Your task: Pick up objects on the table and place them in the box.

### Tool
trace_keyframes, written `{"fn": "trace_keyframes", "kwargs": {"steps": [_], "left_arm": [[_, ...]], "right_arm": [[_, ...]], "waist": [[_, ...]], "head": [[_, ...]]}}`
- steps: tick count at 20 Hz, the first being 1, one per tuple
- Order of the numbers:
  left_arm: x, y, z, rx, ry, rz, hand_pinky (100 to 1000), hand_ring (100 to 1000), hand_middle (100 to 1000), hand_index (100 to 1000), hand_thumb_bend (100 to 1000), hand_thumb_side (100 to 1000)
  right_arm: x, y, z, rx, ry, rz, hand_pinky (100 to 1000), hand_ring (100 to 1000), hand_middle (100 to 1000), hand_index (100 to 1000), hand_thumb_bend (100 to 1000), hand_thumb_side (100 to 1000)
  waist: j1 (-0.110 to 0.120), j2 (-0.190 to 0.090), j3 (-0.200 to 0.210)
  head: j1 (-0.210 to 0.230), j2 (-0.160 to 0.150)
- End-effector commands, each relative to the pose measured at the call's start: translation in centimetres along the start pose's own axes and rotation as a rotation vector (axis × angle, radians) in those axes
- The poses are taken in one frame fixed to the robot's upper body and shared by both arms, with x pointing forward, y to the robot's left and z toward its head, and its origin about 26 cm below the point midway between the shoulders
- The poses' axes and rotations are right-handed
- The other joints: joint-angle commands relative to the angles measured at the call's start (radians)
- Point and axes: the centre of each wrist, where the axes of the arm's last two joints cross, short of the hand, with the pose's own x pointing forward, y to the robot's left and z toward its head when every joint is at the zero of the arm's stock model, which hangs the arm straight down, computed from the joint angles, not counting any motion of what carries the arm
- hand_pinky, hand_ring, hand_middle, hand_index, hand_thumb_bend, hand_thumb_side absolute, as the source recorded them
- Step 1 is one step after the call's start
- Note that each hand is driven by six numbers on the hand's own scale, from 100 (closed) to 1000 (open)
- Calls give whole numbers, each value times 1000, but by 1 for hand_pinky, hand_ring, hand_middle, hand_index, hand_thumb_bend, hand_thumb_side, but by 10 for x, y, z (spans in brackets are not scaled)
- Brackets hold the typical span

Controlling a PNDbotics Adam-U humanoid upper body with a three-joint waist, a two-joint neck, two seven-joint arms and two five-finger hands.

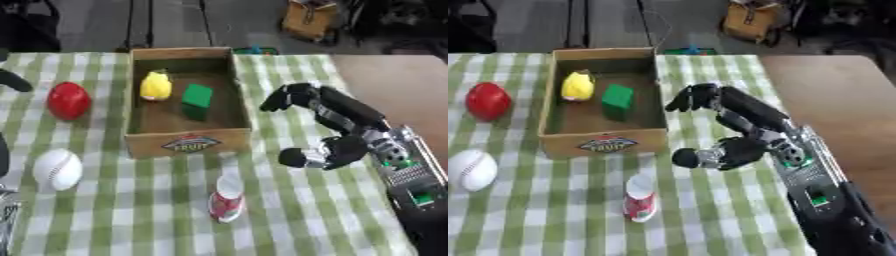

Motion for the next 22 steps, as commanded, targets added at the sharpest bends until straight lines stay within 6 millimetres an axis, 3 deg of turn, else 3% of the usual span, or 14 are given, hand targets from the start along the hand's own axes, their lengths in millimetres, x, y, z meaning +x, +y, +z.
{"fn": "trace_keyframes", "kwargs": {"steps": [1, 3, 7, 9, 11, 22], "left_arm": [[4, 2, -8, -16, -28, -8, 447, 654, 766, 776, 182, 1000], [4, 2, -8, -15, -29, -8, 447, 653, 766, 776, 181, 1000], [4, 2, -8, -15, -31, -6, 445, 653, 766, 775, 179, 1000], [4, 1, -8, -14, -31, -6, 444, 653, 766, 775, 178, 1000], [4, 1, -8, -15, -32, -7, 443, 653, 766, 774, 178, 1000], [4, -1, -8, -17, -31, -4, 440, 655, 766, 773, 177, 1000]], "right_arm": [[7, -2, -1, -17, -10, 5, 703, 720, 732, 818, 705, 938], [7, 2, 0, -11, -5, 6, 704, 722, 735, 821, 720, 907], [3, 15, 2, 73, 21, 19, 702, 739, 762, 872, 903, 504], [2, 19, 2, 110, 37, 17, 705, 746, 765, 879, 946, 396], [2, 20, 3, 126, 51, 11, 712, 755, 767, 883, 966, 346], [2, 31, 2, 135, 88, -16, 707, 757, 738, 857, 961, 344]], "waist": [[3, -15, 2], [5, -14, 3], [10, -9, 7], [12, -7, 7], [13, -6, 6], [13, 3, 14]], "head": [[-1, -11], [-3, -11], [-5, -13], [-5, -12], [-5, -13], [-9, -22]]}}
